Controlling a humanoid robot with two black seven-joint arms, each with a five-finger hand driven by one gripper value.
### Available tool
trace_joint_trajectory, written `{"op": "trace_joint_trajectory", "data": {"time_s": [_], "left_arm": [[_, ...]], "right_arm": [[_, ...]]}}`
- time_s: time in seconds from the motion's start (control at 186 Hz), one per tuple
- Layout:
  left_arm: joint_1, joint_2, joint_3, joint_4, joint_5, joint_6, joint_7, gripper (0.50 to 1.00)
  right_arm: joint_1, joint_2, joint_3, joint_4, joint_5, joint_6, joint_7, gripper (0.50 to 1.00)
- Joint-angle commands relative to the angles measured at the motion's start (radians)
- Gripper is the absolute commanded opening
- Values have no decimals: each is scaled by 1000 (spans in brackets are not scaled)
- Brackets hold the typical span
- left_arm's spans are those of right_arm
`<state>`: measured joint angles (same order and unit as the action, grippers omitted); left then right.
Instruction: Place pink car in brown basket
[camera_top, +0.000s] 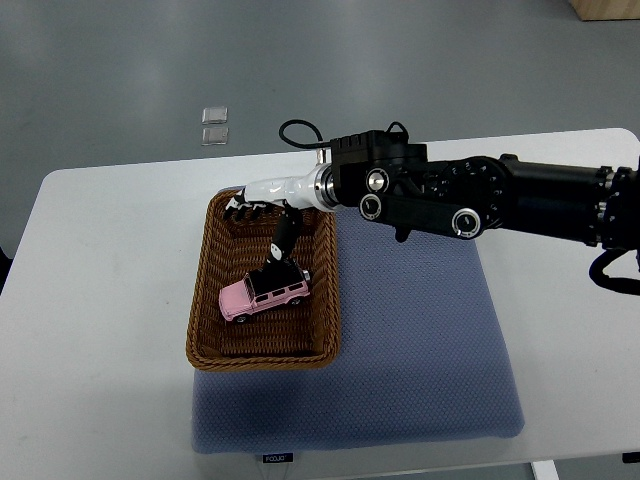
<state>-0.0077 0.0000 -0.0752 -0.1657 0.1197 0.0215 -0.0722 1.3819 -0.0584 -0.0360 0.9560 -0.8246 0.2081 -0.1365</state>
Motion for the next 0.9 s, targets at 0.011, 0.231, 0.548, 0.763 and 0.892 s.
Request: {"op": "trace_joint_trajectory", "data": {"time_s": [0.011, 0.231, 0.548, 0.763, 0.892], "left_arm": [[0, 0, 0, 0, 0, 0, 0, 1000], [0, 0, 0, 0, 0, 0, -1, 1000], [0, 0, 0, 0, 0, 0, 0, 1000], [0, 0, 0, 0, 0, 0, 0, 1000], [0, 0, 0, 0, 0, 0, -1, 1000]], "right_arm": [[-15, -81, 122, 0, 48, 1, 1, 895], [-201, -247, 396, -5, 144, -3, 60, 895], [-578, -256, 936, -77, 254, -56, 212, 895], [-679, -150, 1077, -227, 444, -99, 287, 897], [-689, -143, 1090, -318, 544, -108, 327, 897]]}}
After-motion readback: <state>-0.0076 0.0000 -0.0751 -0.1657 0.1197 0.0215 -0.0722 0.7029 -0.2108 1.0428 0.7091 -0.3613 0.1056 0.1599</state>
